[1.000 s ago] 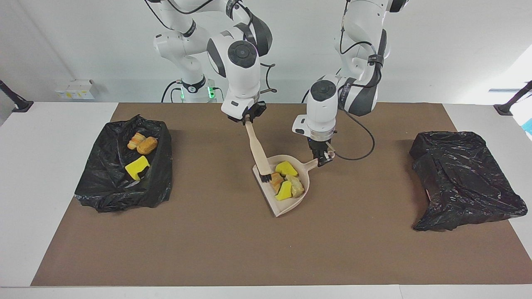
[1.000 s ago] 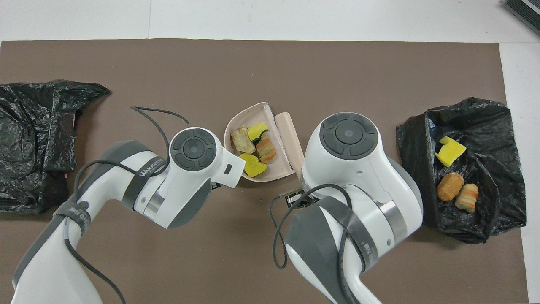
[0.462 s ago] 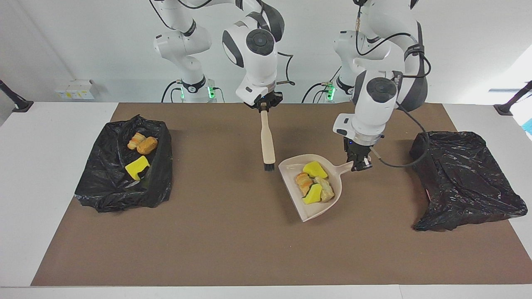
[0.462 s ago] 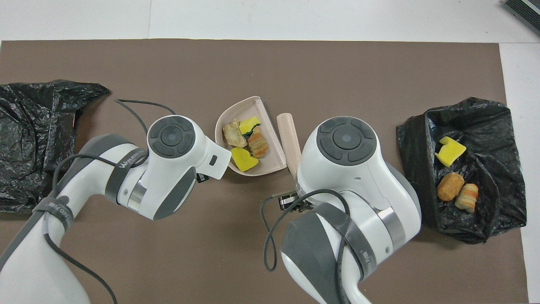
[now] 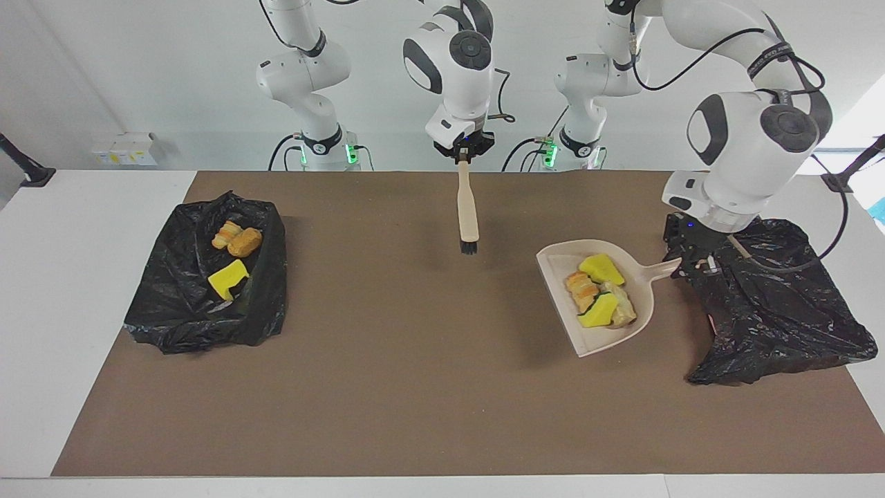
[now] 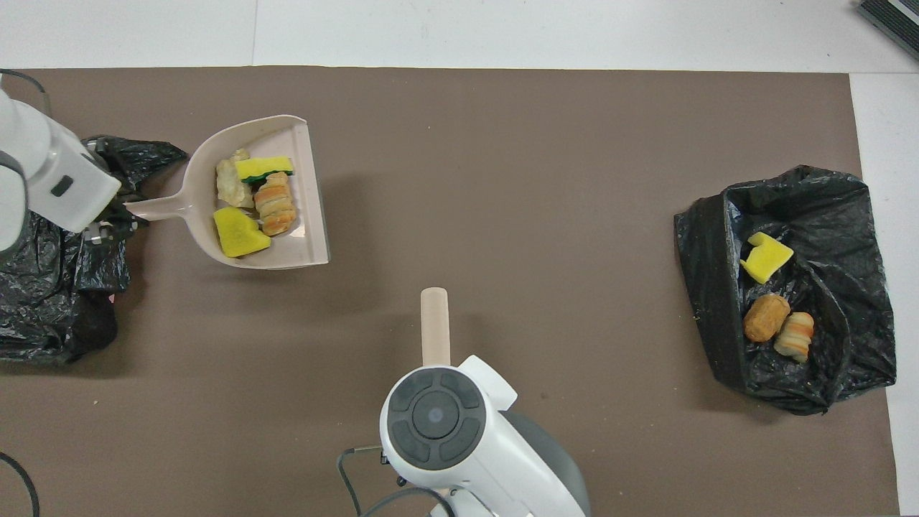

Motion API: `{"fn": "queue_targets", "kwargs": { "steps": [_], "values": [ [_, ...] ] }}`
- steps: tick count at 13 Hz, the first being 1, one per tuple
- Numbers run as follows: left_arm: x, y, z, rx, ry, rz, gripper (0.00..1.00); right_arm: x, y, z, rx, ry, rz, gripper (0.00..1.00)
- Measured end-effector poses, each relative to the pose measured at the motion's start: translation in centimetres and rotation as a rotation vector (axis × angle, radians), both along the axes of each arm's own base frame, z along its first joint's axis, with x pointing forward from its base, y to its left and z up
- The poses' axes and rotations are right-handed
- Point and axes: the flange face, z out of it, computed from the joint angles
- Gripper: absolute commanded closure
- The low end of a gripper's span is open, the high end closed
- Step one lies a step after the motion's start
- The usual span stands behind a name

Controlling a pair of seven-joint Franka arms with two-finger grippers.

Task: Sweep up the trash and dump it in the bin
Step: 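Carry the full dustpan with the left gripper toward the far bag, then tip the dustpan with the left gripper to dump trash into the bag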

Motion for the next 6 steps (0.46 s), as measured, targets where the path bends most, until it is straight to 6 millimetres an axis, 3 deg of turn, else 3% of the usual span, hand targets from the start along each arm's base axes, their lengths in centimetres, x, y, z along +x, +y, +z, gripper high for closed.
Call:
{"fn": "queue_targets", "kwargs": {
  "steps": [3, 6],
  "values": [
    [-0.3, 7.9, 0.7, -0.003, -0.001, -0.063, 1.00, -2.8, 2.9, -2.1, -0.005, -0.012, -0.023, 1.00],
    [-1.6, 16.7, 1.6, 0.001, -0.014, -0.128, 1.00, -4.7, 4.6, -5.9, 0.004, -0.024, -0.026, 1.00]
  ]
}}
